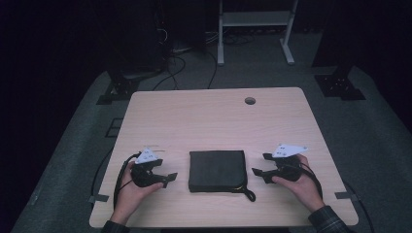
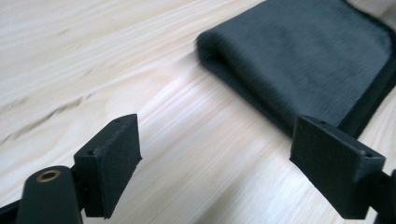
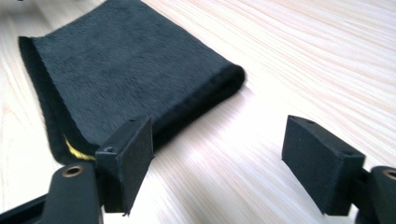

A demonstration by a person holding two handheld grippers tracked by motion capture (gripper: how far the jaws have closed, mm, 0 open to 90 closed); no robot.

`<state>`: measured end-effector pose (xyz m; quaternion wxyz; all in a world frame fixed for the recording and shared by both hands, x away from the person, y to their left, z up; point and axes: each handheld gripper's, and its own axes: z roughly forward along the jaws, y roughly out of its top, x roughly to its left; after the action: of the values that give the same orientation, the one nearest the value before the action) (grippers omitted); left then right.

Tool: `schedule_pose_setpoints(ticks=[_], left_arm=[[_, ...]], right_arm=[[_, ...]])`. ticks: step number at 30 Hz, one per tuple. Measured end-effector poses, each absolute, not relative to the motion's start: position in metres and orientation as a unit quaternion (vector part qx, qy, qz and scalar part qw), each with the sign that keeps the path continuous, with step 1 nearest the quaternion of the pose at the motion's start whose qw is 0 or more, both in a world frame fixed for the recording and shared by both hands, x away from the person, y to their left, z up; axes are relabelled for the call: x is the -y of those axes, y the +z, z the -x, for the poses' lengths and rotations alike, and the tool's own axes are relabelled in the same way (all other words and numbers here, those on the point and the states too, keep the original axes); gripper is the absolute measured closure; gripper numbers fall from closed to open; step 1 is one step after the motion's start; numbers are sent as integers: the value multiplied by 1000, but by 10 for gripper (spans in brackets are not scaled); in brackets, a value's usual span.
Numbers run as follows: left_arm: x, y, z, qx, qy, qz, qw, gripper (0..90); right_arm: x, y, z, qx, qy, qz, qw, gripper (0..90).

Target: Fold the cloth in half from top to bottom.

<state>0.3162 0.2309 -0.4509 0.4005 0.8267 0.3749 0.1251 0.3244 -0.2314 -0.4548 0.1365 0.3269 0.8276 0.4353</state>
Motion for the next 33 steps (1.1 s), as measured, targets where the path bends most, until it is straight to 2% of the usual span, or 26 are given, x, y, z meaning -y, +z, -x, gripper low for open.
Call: schedule_pose_setpoints(ticks=[14,21,23,33], left_arm=[[-264,-472,-307,-412,140,-837,332,98],[-267,-478,-302,-390,162,-845,329,70],[-267,-480,-300,-390,163,-842,335,13],[-269,-484,-298,-386,169,-836,350,0]], right_arm=[[286,-469,-311,-814,405,-386,154,194],[297,-480,-307,-817,375,-409,157,179],[299,-483,-306,-819,363,-414,160,172],[303,-487,-301,-818,361,-411,176,125]])
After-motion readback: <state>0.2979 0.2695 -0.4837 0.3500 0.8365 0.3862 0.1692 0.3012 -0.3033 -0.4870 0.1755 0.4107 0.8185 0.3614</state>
